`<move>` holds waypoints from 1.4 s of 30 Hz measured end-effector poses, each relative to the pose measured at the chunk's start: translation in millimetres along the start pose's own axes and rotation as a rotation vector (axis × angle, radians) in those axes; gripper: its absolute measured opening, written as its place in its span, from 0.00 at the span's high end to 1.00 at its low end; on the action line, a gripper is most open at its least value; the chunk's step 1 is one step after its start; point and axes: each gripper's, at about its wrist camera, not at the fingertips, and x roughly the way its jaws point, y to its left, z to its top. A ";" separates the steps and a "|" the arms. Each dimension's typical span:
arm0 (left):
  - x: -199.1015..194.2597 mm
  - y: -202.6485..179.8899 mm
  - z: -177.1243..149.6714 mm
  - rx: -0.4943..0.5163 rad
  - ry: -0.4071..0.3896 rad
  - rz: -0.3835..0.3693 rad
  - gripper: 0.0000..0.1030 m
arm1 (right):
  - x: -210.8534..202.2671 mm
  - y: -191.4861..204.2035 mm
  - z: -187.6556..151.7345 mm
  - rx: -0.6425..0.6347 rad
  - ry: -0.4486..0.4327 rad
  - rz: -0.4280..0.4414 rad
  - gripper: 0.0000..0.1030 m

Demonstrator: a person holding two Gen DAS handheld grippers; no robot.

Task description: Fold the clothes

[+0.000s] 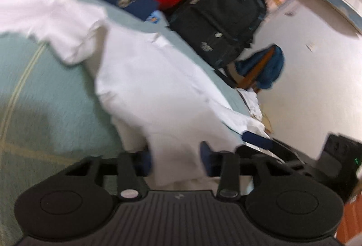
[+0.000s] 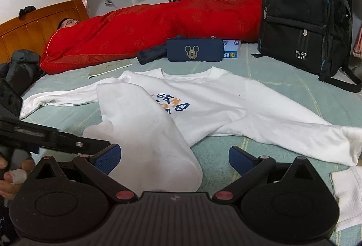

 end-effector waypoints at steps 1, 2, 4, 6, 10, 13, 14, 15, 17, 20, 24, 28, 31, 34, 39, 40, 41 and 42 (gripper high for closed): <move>-1.5 1.7 -0.1 -0.011 -0.003 0.001 0.89 | -0.2 -0.3 -0.1 0.000 0.001 -0.004 0.00; -4.9 1.9 -0.3 -0.011 -0.012 -0.002 0.90 | -0.6 -0.5 -0.4 0.000 0.002 -0.009 0.00; -14.0 0.5 1.6 0.004 -0.035 0.011 0.97 | -3.0 -1.6 -1.2 0.004 -0.002 -0.011 0.00; -24.2 -2.5 4.2 0.037 -0.051 0.053 0.97 | -5.8 -3.4 -1.6 0.018 -0.008 -0.001 0.00; -47.7 -6.4 3.7 0.096 -0.063 0.121 0.97 | -9.1 -2.7 -1.7 0.032 -0.020 0.007 0.00; -65.8 -9.8 -0.8 0.149 -0.075 0.195 0.97 | -9.0 1.5 -1.0 0.024 -0.020 0.013 0.00; -72.0 -10.7 -2.3 0.164 -0.081 0.217 0.97 | -9.0 3.0 -0.8 0.021 -0.020 0.017 0.00; -77.7 -9.5 -3.0 0.174 -0.084 0.239 0.97 | -9.1 4.6 -0.6 0.018 -0.021 0.021 0.00; -90.9 -4.6 -5.6 0.192 -0.090 0.299 0.97 | -8.6 7.6 -0.6 0.012 -0.019 0.026 0.00; -109.5 7.0 -8.5 0.192 -0.095 0.373 0.97 | -6.6 12.0 -0.8 0.011 -0.012 0.031 0.00; -131.8 22.9 -14.0 0.164 -0.111 0.444 0.97 | -5.4 18.6 -0.5 0.009 -0.007 0.040 0.00; -152.6 34.3 -22.9 0.150 -0.124 0.494 0.98 | -3.7 27.1 2.1 0.000 0.000 0.037 0.00; -164.6 39.2 -28.3 0.153 -0.133 0.533 0.98 | -3.3 35.0 5.0 -0.017 0.002 0.039 0.00; -173.2 42.9 -30.8 0.150 -0.140 0.553 0.98 | -4.3 43.5 6.6 -0.034 0.002 0.043 0.00; -186.1 48.2 -32.1 0.158 -0.153 0.583 0.97 | -3.4 55.4 6.0 -0.057 0.013 0.043 0.00; -188.5 49.1 -32.2 0.160 -0.156 0.588 0.97 | -3.0 56.7 5.8 -0.061 0.016 0.042 0.00; -191.0 50.4 -31.9 0.158 -0.158 0.592 0.97 | -2.7 58.0 5.7 -0.063 0.019 0.041 0.00; -193.6 51.9 -31.6 0.154 -0.160 0.596 0.97 | -2.7 58.9 5.9 -0.065 0.021 0.040 0.00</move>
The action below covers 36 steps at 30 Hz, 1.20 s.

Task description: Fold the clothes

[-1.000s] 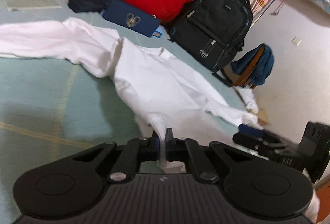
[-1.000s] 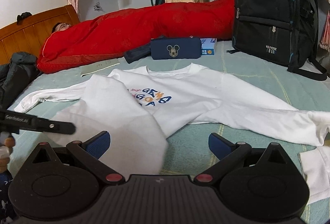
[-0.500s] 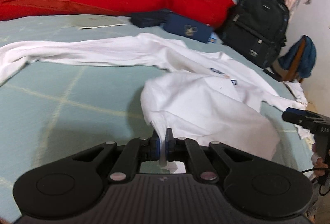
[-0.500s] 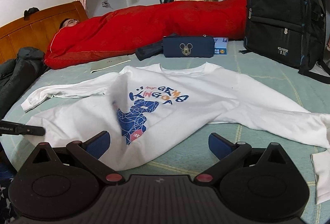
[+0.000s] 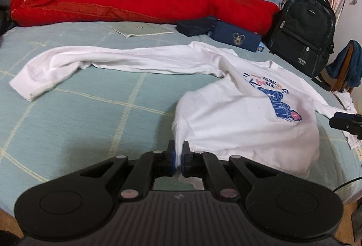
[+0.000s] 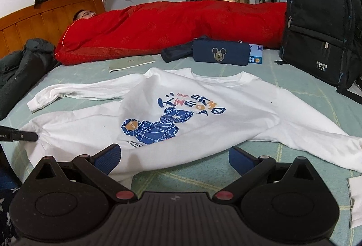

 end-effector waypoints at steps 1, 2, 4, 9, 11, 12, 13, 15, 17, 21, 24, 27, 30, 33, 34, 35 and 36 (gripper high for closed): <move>-0.5 2.1 0.1 -0.004 0.000 0.006 0.97 | 0.0 0.5 0.3 -0.001 0.000 0.000 0.00; -0.8 4.2 0.1 -0.008 0.001 0.012 0.97 | -0.1 1.0 0.5 -0.001 0.001 0.000 0.00; -0.6 7.1 -0.5 -0.014 0.006 0.025 0.97 | 0.2 1.5 0.9 -0.003 0.002 -0.001 0.00; 0.9 12.0 -4.2 -0.023 0.039 0.043 0.89 | 3.2 1.9 0.3 -0.001 0.012 0.000 0.00; -1.4 11.8 -5.5 -0.015 0.044 0.059 0.88 | 4.4 1.5 -0.3 0.000 0.017 0.000 0.00; -2.5 11.7 -5.7 -0.008 0.045 0.067 0.88 | 4.9 1.2 -0.9 0.000 0.019 0.000 0.00; -4.7 10.8 -5.6 0.005 0.043 0.088 0.88 | 5.4 1.3 -1.4 0.000 0.021 0.000 0.00; -9.9 8.1 -4.3 0.034 0.036 0.127 0.88 | 6.7 1.5 -2.3 0.002 0.025 -0.002 0.00; -15.5 4.9 -2.0 0.063 0.027 0.161 0.87 | 7.5 1.4 -3.3 0.005 0.029 -0.004 0.00; -26.5 -14.0 5.6 0.135 -0.008 0.175 0.72 | 7.9 0.8 -3.6 0.013 0.027 -0.006 0.00; -30.9 -41.8 11.7 0.212 -0.046 0.127 0.59 | 8.5 -0.4 -2.6 0.026 0.025 -0.008 0.00; -28.0 -76.9 15.2 0.300 -0.062 0.063 0.55 | 6.4 -0.9 -2.4 0.033 0.020 -0.023 0.00; -23.3 -113.2 12.6 0.397 -0.072 -0.004 0.48 | 2.5 -6.3 -4.3 0.044 0.016 -0.035 0.00; -18.1 -144.3 8.3 0.471 -0.076 -0.049 0.45 | 0.8 -13.7 -7.9 0.065 0.025 -0.063 0.00; -15.8 -153.3 6.8 0.486 -0.073 -0.063 0.43 | 0.4 -16.7 -9.1 0.075 0.028 -0.069 0.00; -14.1 -161.2 4.9 0.500 -0.071 -0.078 0.43 | 0.1 -19.6 -10.3 0.084 0.031 -0.075 0.00; -12.0 -167.7 3.1 0.511 -0.068 -0.089 0.41 | -0.2 -22.4 -11.7 0.092 0.033 -0.079 0.00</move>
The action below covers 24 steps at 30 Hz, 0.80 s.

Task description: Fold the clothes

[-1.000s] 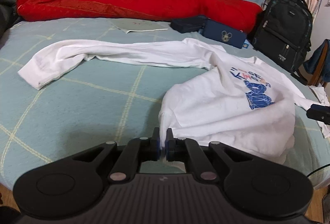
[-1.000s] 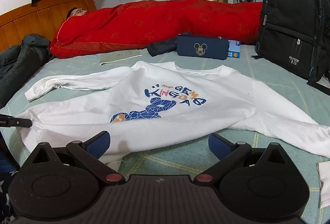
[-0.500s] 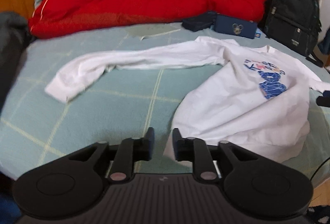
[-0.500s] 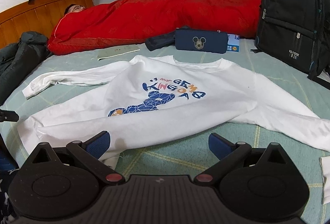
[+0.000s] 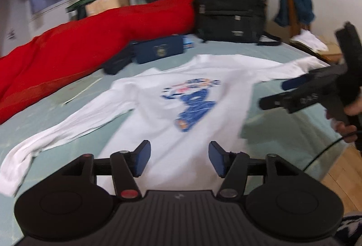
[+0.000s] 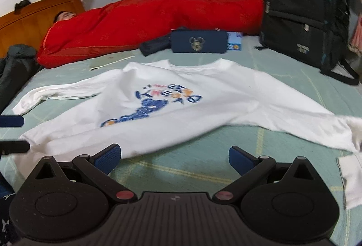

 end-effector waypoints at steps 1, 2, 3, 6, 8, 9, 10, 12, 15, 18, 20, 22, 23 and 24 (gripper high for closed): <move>2.6 -6.1 1.3 0.011 0.001 -0.012 0.40 | 0.0 -2.9 -1.1 0.007 0.002 -0.004 0.00; 5.1 -12.5 2.0 0.021 0.005 -0.024 0.40 | -0.1 -5.5 -2.3 0.013 0.005 -0.007 0.00; 7.2 -17.2 2.5 0.028 0.009 -0.034 0.39 | -0.1 -7.5 -3.4 0.017 0.009 -0.010 0.00; 12.5 -29.3 2.5 0.052 0.019 -0.047 0.38 | 0.3 -12.5 -6.4 0.026 0.016 -0.012 0.00; 14.2 -35.0 0.7 0.071 0.025 -0.046 0.35 | 0.8 -15.6 -8.3 0.032 0.020 -0.013 0.00; 15.0 -38.0 -0.3 0.082 0.029 -0.045 0.33 | 1.2 -16.9 -9.1 0.036 0.021 -0.011 0.00; 15.7 -41.0 -1.3 0.094 0.033 -0.045 0.33 | 1.5 -18.1 -9.9 0.041 0.022 -0.008 0.00; 17.0 -46.9 -3.3 0.111 0.041 -0.051 0.33 | 2.5 -19.8 -11.6 0.047 0.026 -0.002 0.00; 20.9 -52.3 -5.4 0.118 0.053 -0.063 0.33 | 3.9 -21.0 -15.4 0.053 0.037 0.003 0.00; 23.5 -57.8 -7.1 0.130 0.061 -0.075 0.33 | 1.6 -20.9 -19.9 0.047 0.045 0.002 0.00; 25.2 -61.9 -8.0 0.141 0.066 -0.084 0.33 | -1.1 -21.7 -22.6 0.044 0.046 0.005 0.00; 27.6 -67.6 -6.7 0.164 0.062 -0.088 0.33 | -3.0 -23.8 -25.0 0.046 0.045 0.007 0.00; 28.8 -70.4 -6.0 0.176 0.059 -0.090 0.33 | -3.9 -24.9 -26.2 0.046 0.044 0.008 0.00; 30.0 -73.1 -5.2 0.187 0.058 -0.086 0.33 | -4.6 -25.9 -27.2 0.047 0.044 0.009 0.00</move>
